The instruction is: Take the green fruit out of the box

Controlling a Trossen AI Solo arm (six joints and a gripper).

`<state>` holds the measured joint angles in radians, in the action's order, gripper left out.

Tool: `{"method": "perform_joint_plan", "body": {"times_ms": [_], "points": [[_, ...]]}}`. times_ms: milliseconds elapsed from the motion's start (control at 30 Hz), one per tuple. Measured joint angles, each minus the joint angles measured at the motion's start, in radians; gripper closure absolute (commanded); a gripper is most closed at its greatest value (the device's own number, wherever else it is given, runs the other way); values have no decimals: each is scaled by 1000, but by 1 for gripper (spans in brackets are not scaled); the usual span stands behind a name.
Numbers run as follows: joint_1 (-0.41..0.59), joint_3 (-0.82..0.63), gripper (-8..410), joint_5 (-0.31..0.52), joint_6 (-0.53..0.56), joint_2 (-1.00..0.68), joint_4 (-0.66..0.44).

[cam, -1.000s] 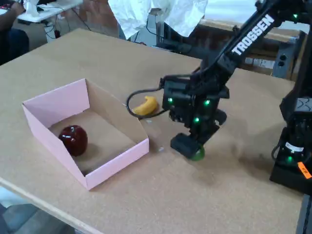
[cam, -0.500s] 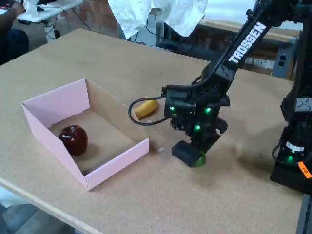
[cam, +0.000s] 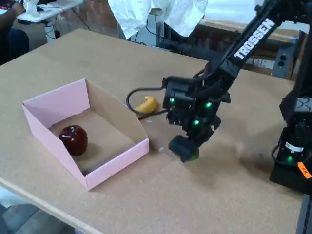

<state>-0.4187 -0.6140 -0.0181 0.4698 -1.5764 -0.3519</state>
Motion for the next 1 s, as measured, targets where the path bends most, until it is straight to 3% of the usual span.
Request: {"method": "perform_joint_plan", "body": {"times_ms": [567, 1000], "points": [[0, 1, 138, 0, -13, 58, -56], [0, -25, 138, 0, 53, 57, -32]]}}
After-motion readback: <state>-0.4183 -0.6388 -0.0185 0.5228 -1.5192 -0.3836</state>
